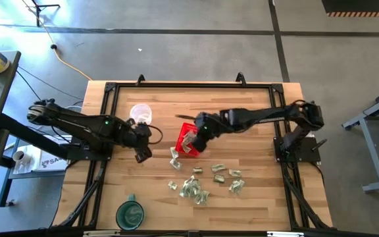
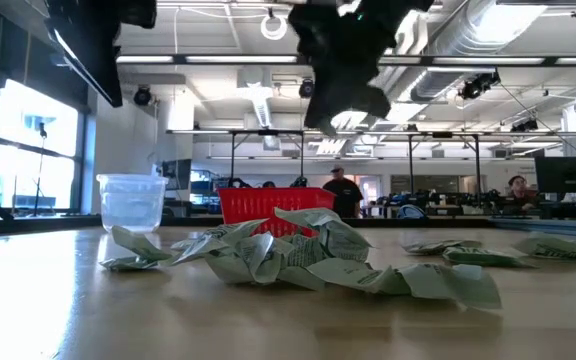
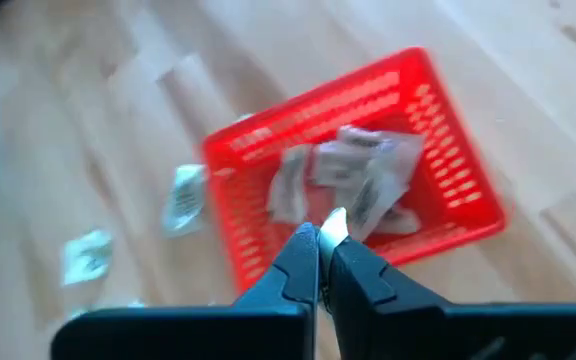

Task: Pick and place Stevia / Truvia into bins
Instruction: Put the stevia packet into the red basket

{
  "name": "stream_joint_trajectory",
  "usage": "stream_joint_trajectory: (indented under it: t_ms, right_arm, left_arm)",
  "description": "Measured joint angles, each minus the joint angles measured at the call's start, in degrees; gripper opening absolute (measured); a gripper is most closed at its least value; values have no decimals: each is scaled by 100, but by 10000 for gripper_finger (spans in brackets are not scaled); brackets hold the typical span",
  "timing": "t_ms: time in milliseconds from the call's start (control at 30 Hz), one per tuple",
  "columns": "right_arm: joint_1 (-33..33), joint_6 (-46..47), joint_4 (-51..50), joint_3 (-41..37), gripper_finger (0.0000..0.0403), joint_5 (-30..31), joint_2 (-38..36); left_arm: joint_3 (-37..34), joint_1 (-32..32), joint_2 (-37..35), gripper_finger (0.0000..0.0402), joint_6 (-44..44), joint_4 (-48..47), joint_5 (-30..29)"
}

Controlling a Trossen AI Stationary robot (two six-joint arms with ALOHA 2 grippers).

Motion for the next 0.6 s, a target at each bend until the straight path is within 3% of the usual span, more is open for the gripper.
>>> stream_joint_trajectory:
  t_ms: [167,267,367,600]
  right_arm:
    - [-189,-135,265,292,6,-467,592]
    - [-188,-265,360,583,29,-588,962]
    - [-178,-446,-57,904,76,-548,1189]
    - [-23,-901,-1201,1370,227,212,1173]
  left_arm:
    - [0,0,-224,156,-85,-372,-45]
    - [0,0,-309,156,-244,-572,-43]
    - [2,0,-381,156,-429,-780,-45]
    - [-336,-1,-426,156,-595,-629,181]
